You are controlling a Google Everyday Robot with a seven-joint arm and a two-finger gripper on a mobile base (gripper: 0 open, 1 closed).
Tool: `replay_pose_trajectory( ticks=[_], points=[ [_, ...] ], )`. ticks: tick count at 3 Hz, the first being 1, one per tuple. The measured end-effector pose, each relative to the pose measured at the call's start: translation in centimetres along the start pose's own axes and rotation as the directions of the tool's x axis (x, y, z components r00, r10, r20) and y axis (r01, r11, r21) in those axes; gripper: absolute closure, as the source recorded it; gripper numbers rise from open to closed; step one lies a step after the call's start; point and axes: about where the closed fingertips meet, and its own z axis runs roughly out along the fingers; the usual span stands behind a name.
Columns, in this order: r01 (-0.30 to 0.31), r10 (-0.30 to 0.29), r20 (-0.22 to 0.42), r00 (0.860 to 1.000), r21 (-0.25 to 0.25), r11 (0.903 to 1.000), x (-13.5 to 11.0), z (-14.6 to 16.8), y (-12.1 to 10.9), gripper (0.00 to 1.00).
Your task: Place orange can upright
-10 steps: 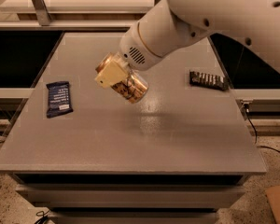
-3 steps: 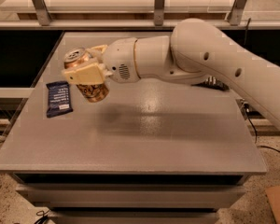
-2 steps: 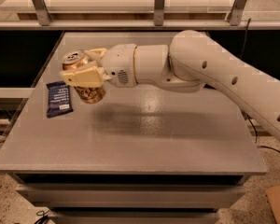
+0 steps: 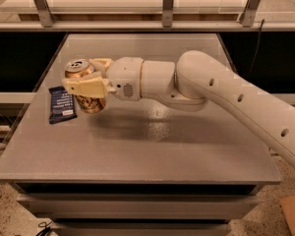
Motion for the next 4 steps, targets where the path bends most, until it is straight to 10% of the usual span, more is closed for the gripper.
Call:
replay_pose_trajectory(
  ticks=[3,4],
  points=[
    [0.026,-0.025,0.089,0.996,-0.010,0.9996,2.0,0.3,-0.8,1.00],
    [0.032,-0.032,0.100,0.994,0.003,0.9995,2.1,0.3,-0.9,0.83]
  ],
)
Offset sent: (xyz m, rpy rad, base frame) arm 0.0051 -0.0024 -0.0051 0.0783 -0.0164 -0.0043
